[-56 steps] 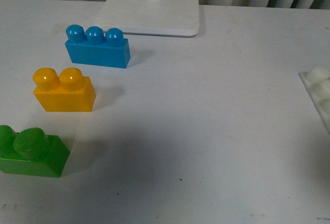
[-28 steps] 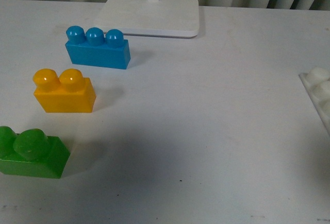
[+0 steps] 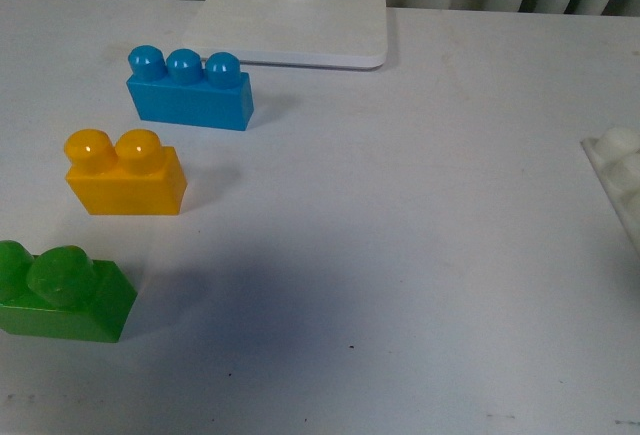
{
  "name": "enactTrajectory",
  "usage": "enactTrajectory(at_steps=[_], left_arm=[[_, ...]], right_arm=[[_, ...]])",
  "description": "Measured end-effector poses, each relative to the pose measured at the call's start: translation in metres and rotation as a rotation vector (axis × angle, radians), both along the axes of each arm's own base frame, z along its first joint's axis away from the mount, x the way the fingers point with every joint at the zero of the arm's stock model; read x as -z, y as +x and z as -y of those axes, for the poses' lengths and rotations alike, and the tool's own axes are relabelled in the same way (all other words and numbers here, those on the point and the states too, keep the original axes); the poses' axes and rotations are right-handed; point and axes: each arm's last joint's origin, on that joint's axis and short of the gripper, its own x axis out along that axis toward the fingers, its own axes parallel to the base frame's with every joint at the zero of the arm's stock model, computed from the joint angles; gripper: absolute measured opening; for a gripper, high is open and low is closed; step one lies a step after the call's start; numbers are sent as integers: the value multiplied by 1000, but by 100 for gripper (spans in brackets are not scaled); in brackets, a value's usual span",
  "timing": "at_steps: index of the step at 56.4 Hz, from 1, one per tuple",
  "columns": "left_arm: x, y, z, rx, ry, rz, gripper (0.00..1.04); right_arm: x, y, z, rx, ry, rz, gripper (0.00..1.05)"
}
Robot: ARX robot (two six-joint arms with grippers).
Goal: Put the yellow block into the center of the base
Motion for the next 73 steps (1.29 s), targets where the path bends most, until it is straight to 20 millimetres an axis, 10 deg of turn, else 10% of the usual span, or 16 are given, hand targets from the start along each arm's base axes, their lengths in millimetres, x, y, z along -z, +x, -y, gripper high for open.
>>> enactTrajectory(at_steps=[9,32,73], left_arm=[[0,0,0,0,0,0,98],[0,0,0,0,0,0,98],[0,0,0,0,0,0,98]], right_arm=[[9,56,10,-32,1,-187,96],[30,111,2,-84,-30,-320,96],[41,114,15,-104,-20,-386,96]])
